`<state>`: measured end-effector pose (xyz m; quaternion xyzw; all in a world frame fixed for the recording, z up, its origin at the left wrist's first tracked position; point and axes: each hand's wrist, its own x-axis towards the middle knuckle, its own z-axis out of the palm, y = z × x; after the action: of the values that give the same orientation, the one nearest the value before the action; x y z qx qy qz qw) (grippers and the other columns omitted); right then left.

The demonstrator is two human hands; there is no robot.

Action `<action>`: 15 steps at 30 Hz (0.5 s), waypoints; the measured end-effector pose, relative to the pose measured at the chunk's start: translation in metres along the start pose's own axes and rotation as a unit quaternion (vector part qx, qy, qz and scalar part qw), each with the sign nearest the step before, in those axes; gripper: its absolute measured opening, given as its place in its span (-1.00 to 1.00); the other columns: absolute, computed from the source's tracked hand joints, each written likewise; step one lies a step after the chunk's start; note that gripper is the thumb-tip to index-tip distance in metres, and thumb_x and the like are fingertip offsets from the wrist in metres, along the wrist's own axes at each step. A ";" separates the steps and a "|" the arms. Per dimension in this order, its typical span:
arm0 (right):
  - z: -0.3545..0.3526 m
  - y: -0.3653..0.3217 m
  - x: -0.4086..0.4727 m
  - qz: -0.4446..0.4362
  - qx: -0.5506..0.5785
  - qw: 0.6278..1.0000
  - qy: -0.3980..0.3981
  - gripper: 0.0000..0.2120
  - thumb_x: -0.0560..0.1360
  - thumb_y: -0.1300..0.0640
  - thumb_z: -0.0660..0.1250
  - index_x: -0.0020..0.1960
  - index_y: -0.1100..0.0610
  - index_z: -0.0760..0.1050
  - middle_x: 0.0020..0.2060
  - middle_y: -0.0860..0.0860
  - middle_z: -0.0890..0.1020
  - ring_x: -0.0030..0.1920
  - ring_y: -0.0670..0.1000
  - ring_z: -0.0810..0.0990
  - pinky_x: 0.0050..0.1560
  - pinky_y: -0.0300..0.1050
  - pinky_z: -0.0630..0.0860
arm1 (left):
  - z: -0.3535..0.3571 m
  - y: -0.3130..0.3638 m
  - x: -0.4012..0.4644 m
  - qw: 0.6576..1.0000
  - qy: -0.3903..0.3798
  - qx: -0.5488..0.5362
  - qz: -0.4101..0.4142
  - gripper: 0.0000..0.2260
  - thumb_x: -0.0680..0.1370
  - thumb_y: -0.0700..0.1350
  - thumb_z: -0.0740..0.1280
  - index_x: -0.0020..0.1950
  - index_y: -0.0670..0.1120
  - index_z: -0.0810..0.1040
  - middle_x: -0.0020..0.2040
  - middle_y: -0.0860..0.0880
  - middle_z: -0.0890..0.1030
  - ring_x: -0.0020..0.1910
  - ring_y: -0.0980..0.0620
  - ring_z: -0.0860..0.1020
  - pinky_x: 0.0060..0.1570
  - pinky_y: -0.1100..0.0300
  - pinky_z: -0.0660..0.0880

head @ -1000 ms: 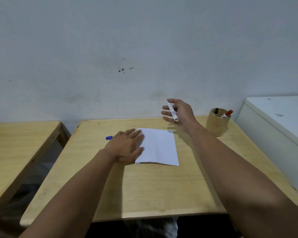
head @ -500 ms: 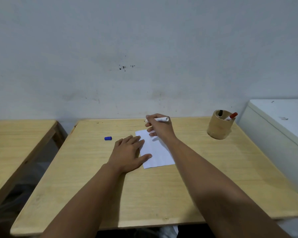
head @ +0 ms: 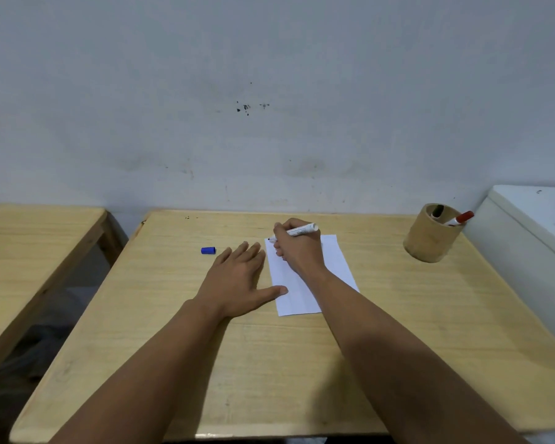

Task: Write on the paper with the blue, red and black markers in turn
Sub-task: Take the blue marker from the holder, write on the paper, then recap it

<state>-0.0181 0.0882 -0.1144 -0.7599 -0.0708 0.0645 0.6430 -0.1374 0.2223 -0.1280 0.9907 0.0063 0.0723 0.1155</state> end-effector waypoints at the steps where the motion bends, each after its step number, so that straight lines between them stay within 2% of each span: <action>1: 0.000 0.002 0.000 -0.001 -0.003 1.000 -0.004 -0.74 0.47 -0.05 0.42 -0.25 0.13 0.58 -0.32 0.08 0.77 -0.41 -0.09 0.70 -0.41 -0.27 0.55 | 0.001 0.000 0.000 1.000 0.000 0.002 -0.003 -0.03 0.42 0.61 0.02 0.63 0.00 0.25 0.67 0.01 0.20 0.67 0.00 0.09 0.60 -0.08 0.04; 8: 0.002 0.006 0.004 -0.027 -0.041 0.999 -0.019 -0.72 0.42 -0.09 0.41 -0.29 0.11 0.58 -0.33 0.00 0.77 -0.37 -0.05 0.74 -0.27 -0.09 0.65 | 0.004 0.000 -0.001 1.000 0.014 -0.005 -0.011 0.01 0.40 0.64 0.00 0.63 -0.02 0.27 0.67 0.02 0.21 0.67 0.04 0.08 0.61 -0.04 0.00; 11: 0.002 0.008 0.005 -0.038 -0.065 0.997 -0.019 -0.75 0.39 -0.11 0.40 -0.33 0.04 0.60 -0.35 -0.01 0.75 -0.35 -0.05 0.76 -0.18 0.05 0.73 | 0.003 0.001 -0.001 1.000 0.013 -0.001 -0.016 0.01 0.40 0.64 0.02 0.64 -0.03 0.26 0.67 0.04 0.20 0.67 0.06 0.07 0.61 -0.02 -0.01; 15: 0.003 0.006 0.006 -0.050 -0.091 0.994 -0.028 -0.78 0.38 -0.13 0.38 -0.35 -0.02 0.60 -0.38 -0.02 0.72 -0.35 -0.04 0.75 -0.12 0.12 0.73 | 0.003 0.001 -0.001 1.000 0.010 -0.003 -0.017 0.01 0.40 0.63 0.04 0.64 -0.03 0.26 0.67 0.04 0.18 0.67 0.07 0.07 0.61 -0.01 -0.02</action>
<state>-0.0130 0.0909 -0.1213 -0.8088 -0.1320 0.0471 0.5712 -0.1379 0.2207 -0.1304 0.9893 0.0242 0.0802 0.1194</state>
